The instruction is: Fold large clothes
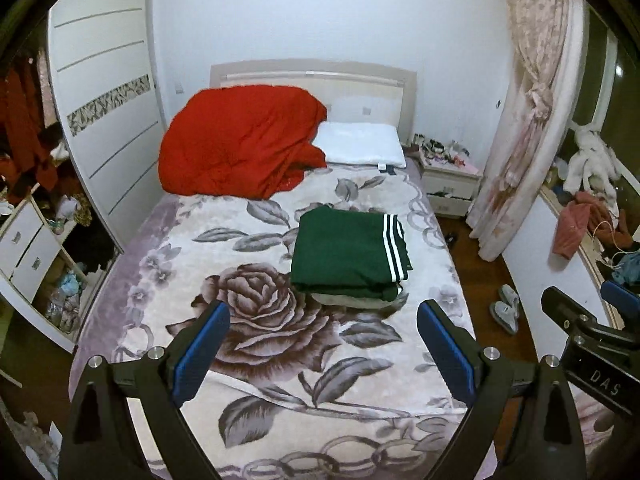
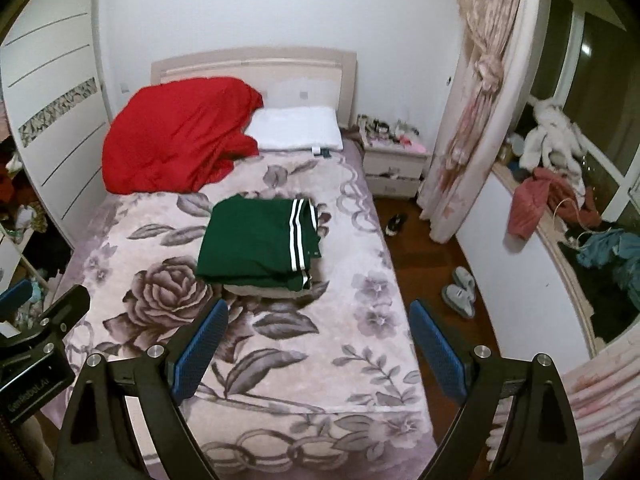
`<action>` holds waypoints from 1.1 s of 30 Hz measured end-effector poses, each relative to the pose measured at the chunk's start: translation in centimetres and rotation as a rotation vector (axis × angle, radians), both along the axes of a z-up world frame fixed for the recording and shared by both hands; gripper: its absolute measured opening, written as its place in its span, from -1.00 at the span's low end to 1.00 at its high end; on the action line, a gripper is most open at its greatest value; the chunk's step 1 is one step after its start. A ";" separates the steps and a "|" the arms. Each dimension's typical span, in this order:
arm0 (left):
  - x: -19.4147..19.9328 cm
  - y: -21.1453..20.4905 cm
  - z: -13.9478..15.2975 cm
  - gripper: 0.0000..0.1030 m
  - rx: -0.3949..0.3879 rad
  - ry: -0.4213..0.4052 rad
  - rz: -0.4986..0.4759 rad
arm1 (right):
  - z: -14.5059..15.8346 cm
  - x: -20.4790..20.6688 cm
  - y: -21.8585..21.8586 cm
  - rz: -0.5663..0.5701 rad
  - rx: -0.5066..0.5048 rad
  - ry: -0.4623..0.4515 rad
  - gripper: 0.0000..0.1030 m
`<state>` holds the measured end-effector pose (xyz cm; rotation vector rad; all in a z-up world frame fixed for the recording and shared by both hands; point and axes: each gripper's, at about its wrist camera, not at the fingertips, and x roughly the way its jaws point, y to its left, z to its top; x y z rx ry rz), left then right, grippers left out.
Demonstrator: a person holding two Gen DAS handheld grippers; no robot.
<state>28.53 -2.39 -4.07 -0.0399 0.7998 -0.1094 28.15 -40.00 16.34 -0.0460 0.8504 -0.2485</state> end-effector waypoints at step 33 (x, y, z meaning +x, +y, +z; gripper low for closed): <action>-6.9 0.2 4.5 0.86 0.024 -0.142 0.033 | 8.5 -7.1 -0.5 0.042 0.004 -0.132 0.93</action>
